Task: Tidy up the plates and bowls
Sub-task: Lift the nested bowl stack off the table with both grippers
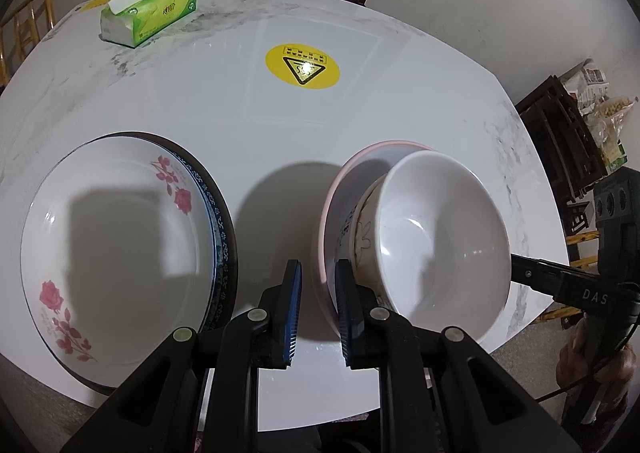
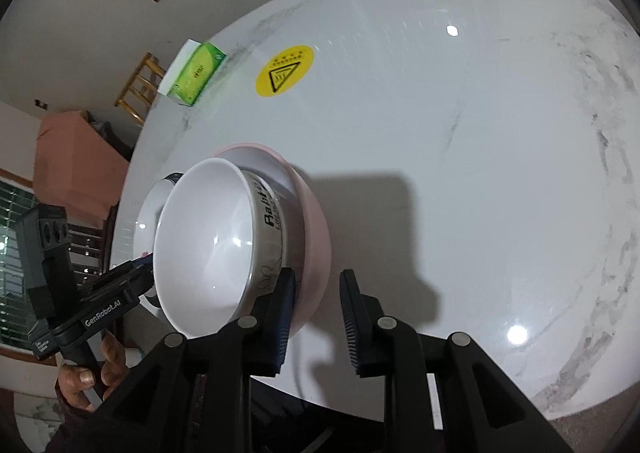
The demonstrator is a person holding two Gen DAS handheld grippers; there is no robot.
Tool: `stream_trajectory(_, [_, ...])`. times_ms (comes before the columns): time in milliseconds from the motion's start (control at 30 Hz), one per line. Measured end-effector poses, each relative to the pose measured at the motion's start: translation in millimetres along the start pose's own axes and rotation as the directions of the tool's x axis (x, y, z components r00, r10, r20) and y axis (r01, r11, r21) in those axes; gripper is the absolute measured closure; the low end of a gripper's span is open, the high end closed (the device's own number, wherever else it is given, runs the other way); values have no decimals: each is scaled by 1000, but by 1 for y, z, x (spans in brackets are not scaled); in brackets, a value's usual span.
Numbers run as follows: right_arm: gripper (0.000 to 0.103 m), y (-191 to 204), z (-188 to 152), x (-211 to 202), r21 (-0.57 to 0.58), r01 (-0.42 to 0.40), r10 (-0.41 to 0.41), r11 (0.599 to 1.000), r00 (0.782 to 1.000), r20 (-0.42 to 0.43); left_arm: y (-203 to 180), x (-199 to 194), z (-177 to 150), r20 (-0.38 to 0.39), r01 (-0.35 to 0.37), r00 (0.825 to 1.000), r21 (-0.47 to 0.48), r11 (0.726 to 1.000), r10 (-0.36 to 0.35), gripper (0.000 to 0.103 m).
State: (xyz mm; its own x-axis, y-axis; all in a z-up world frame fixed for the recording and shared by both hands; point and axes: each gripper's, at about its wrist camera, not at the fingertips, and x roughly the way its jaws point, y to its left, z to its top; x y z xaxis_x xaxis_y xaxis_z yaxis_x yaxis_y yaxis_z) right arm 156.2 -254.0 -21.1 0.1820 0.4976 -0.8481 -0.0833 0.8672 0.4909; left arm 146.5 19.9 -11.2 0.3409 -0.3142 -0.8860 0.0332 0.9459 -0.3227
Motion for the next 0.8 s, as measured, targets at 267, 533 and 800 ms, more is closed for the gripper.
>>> stream_trajectory(267, [89, 1, -4, -2, 7, -43, 43, 999, 999, 18, -2, 0, -1, 16, 16, 1000, 16, 1000, -16, 94])
stream_trajectory(533, [90, 4, 0, -1, 9, -20, 20, 1000, 1000, -12, -4, 0, -1, 20, 14, 1000, 12, 1000, -15, 94])
stream_trajectory(800, [92, 12, 5, 4, -1, 17, -17, 1000, 1000, -12, -7, -1, -1, 5, -9, 1000, 21, 1000, 9, 95])
